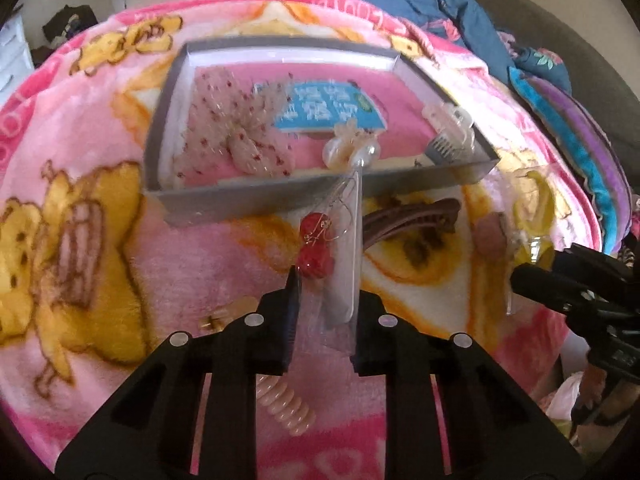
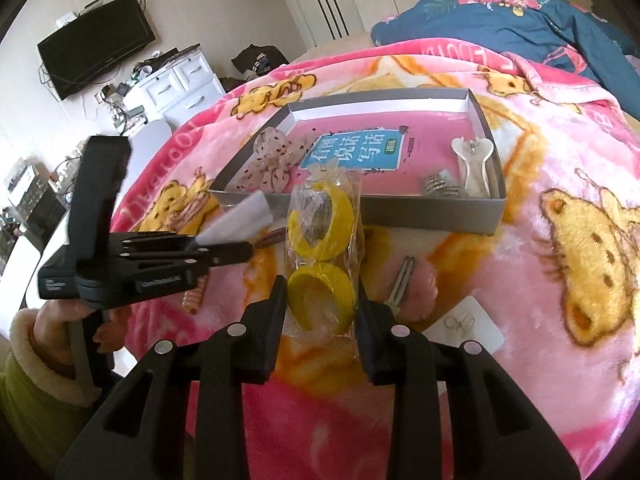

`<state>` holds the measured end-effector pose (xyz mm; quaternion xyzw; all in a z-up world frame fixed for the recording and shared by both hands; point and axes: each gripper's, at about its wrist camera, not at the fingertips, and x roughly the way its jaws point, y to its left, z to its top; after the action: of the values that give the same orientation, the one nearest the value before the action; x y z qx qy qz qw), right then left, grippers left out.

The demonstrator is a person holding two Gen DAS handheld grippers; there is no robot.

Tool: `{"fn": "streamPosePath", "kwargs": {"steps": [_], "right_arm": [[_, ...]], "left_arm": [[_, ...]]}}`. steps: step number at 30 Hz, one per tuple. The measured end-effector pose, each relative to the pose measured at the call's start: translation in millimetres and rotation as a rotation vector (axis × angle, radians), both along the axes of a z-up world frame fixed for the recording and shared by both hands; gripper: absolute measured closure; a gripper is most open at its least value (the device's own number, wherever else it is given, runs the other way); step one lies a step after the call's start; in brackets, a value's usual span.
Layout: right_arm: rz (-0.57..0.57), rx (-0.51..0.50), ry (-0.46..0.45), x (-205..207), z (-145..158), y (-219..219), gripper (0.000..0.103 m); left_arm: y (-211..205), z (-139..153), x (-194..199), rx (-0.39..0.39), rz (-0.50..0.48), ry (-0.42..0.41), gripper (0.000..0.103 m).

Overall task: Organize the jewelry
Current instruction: 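Carry both bags over the grey box with both tools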

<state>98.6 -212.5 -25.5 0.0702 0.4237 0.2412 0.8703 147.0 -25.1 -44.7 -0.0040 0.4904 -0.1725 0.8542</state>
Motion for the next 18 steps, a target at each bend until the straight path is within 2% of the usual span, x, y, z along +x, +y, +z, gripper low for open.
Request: {"fn": "streamPosePath", "kwargs": {"steps": [12,18], "right_arm": [[0.023,0.001,-0.024,-1.8,12.2,11.3,0.072],[0.048,0.001,-0.034,-1.4,18.4,23.6,0.072]], "left_arm": [[37.9,39.7,-11.0,-0.067,0.096,-0.099,0.091],[60.6,48.5,-10.2,-0.087,0.157,-0.121,0.091]]}}
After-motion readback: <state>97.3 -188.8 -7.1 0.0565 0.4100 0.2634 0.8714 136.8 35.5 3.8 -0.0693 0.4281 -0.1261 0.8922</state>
